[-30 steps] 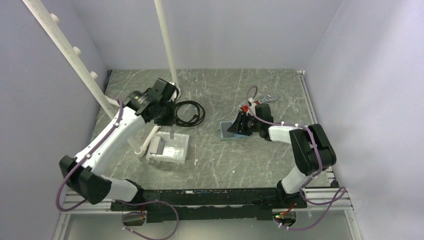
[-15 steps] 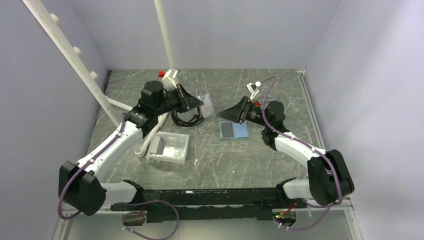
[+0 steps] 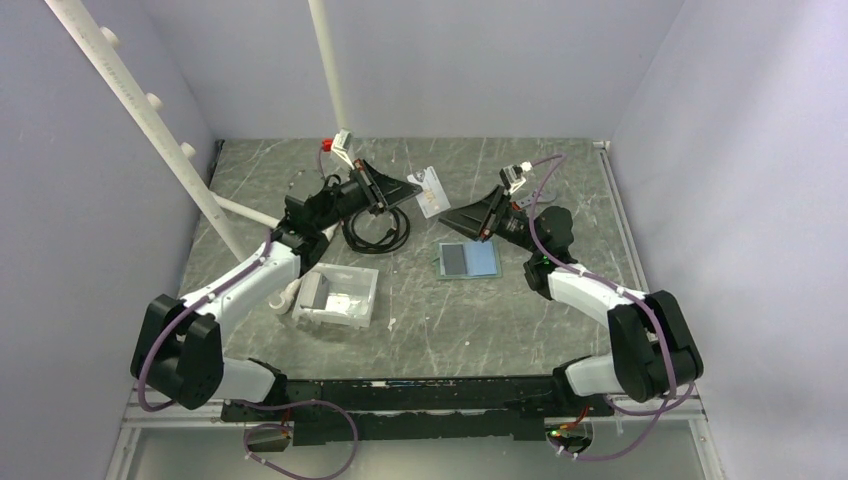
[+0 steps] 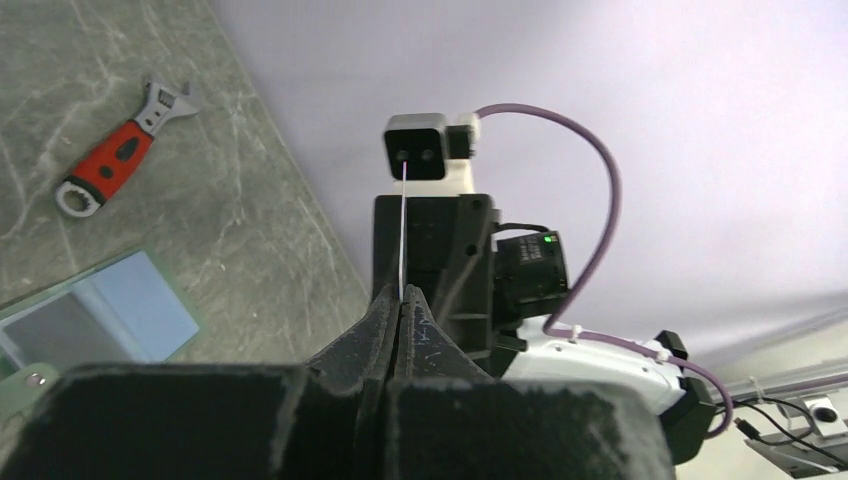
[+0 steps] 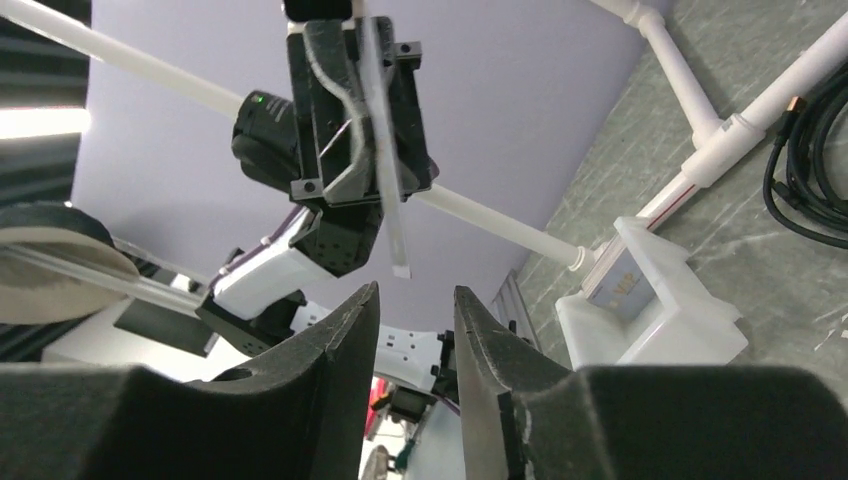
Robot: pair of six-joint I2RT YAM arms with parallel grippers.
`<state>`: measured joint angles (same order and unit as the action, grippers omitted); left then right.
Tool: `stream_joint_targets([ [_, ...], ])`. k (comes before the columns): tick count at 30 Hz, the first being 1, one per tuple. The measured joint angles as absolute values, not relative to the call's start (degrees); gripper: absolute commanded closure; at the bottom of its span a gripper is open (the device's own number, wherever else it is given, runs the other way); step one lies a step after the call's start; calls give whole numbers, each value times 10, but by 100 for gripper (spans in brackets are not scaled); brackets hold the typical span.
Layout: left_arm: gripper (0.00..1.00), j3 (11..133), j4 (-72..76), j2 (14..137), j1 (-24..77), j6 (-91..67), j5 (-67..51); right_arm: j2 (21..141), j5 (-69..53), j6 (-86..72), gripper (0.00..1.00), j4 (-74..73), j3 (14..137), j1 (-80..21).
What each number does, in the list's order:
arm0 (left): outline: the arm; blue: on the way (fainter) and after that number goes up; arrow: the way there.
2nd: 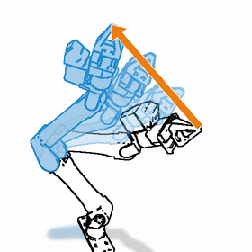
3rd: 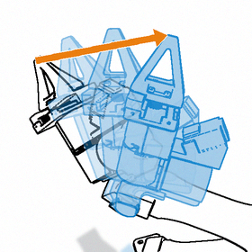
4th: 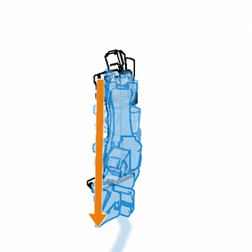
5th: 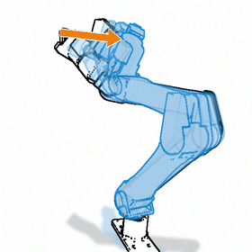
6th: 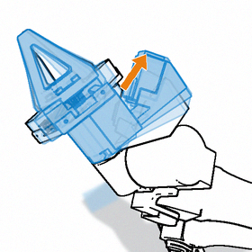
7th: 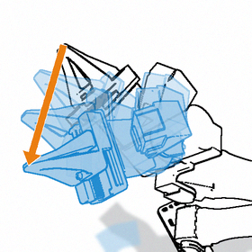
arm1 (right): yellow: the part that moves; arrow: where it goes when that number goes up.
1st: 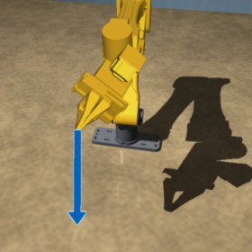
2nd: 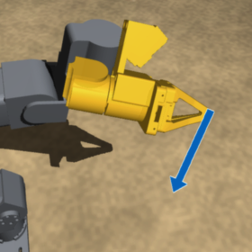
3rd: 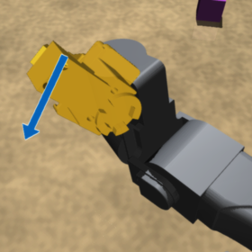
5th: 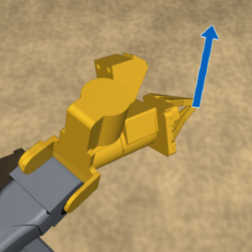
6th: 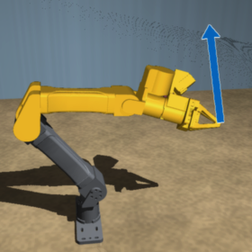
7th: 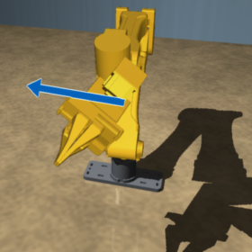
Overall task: Put the credit cards into the card holder
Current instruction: Pick up the credit card from the storage box.
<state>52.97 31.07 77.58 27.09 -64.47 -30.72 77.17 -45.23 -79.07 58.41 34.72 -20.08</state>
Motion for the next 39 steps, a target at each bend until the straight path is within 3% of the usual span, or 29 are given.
stream_joint_targets([
  [13,100,524,375,809,276,-681,-328,815,-444,-844,70,659,338,-176],
  [23,100,522,373,808,276,-677,-326,793,-446,-844,53,670,299,-140],
  [27,100,522,355,793,276,-667,-324,773,-448,-841,50,667,296,-124],
  [31,100,522,363,796,277,-672,-331,769,-459,-838,53,666,309,-133],
  [39,100,522,389,824,292,-688,-334,796,-471,-861,74,712,318,-151],
])
